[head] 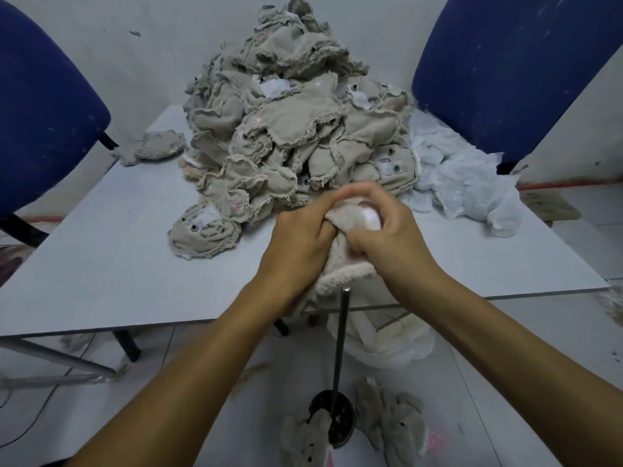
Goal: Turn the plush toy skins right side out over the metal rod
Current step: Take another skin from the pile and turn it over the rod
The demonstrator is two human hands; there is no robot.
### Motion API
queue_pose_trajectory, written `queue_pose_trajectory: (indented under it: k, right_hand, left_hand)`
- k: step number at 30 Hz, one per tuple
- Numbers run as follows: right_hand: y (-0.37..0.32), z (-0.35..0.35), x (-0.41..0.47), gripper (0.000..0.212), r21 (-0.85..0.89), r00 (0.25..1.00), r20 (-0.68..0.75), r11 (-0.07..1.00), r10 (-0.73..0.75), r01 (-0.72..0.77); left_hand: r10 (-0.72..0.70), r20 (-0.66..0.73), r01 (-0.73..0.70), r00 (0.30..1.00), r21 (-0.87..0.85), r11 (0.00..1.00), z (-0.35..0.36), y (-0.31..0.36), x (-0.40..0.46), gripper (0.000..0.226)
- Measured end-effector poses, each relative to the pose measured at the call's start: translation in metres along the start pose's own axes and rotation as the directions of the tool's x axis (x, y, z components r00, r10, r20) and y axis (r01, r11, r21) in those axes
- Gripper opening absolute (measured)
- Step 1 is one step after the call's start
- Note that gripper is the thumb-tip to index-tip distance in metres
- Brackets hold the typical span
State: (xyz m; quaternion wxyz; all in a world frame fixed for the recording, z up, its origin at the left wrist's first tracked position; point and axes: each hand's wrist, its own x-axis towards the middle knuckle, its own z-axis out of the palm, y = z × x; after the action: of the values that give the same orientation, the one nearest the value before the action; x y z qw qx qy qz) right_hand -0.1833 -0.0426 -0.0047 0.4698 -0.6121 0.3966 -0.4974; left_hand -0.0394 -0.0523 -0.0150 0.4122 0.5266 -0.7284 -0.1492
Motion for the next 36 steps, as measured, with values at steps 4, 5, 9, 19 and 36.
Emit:
queue_pose_trajectory:
  k: [4, 5, 9, 19, 36]
  right_hand:
    - [-0.001, -0.007, 0.006, 0.071, -0.279, 0.998, -0.049, 0.960, -0.044, 0.028]
    - [0.000, -0.011, 0.006, 0.070, -0.296, 0.998, -0.055, 0.955, -0.024, 0.007]
    - [-0.009, -0.022, 0.006, 0.055, -0.284, 0.994, -0.084, 0.958, -0.072, 0.046]
    - [-0.033, -0.022, 0.002, 0.056, -0.368, 0.943, 0.095, 0.869, -0.319, 0.331]
    - [-0.034, -0.028, 0.005, 0.031, -0.679, 0.853, 0.069, 0.603, -0.517, 0.420]
  left_hand:
    - [-0.197, 0.281, 0.292, 0.939, -0.352, 0.889, -0.011, 0.004, 0.016, 0.066]
    - [-0.195, 0.362, 0.350, 0.912, -0.433, 0.831, -0.014, 0.004, 0.017, 0.071]
    - [-0.143, 0.180, 0.176, 0.973, -0.187, 0.966, -0.024, 0.007, 0.009, 0.073]
    - [-0.025, 0.054, 0.037, 0.998, -0.231, 0.972, -0.038, 0.014, -0.001, 0.057]
    - [0.192, -0.071, -0.187, 0.979, 0.082, 0.979, -0.054, 0.031, 0.007, 0.011]
